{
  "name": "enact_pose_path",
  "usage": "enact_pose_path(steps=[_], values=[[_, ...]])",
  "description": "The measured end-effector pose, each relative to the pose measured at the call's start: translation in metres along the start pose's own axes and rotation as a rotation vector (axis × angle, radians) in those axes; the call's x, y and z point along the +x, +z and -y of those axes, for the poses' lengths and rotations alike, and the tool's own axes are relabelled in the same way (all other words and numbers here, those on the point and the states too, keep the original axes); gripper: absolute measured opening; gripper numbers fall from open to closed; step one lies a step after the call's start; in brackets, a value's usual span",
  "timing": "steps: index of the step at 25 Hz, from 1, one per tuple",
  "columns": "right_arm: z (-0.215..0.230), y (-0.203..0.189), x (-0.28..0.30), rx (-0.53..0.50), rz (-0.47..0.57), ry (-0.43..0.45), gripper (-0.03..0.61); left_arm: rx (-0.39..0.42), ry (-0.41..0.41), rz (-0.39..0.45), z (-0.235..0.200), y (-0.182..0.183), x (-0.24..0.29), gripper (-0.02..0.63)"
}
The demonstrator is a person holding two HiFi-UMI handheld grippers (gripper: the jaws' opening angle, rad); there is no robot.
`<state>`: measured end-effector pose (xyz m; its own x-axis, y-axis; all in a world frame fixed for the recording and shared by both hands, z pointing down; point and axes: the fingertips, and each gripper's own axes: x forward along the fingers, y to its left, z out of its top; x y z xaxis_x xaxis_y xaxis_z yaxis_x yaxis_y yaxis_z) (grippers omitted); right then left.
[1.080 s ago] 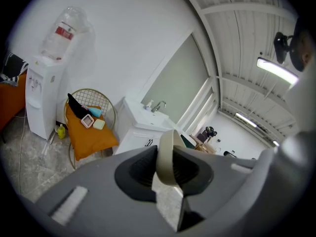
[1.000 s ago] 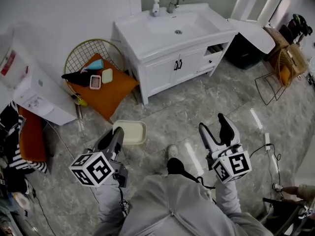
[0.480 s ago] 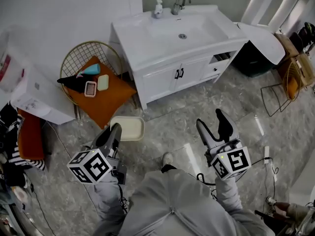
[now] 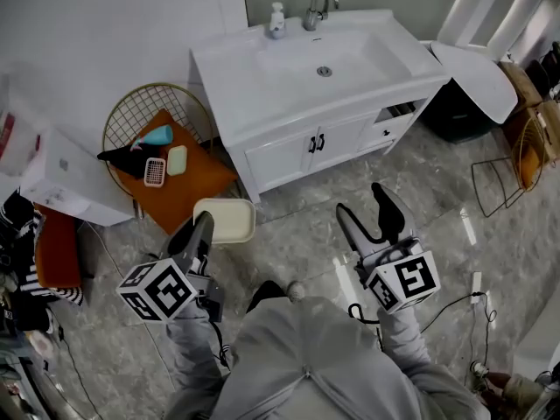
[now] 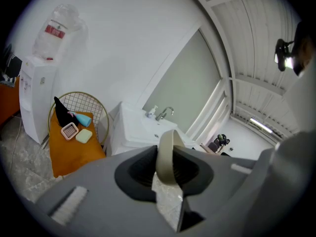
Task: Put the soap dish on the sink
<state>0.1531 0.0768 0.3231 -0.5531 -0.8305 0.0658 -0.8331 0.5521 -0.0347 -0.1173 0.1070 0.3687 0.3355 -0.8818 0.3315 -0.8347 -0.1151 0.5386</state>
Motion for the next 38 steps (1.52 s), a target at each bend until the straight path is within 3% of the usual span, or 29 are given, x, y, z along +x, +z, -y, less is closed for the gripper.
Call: enact_pose_path(steps=[12,28,38], values=[[0.04,0.006,0.064,0.012,0.017,-0.02,0.301,0.024,-0.033,0.001,0.002,0.039,0.08,0.118],[0.079,0.019,0.213,0.022,0.001,-0.111,0.301,0.052,-0.088,-0.061,-0.063,0.136,0.223,0.118],[0.096,0.014,0.268,0.022,-0.034,-0.126,0.301,0.045,-0.077,-0.103,-0.095,0.159,0.301,0.118]])
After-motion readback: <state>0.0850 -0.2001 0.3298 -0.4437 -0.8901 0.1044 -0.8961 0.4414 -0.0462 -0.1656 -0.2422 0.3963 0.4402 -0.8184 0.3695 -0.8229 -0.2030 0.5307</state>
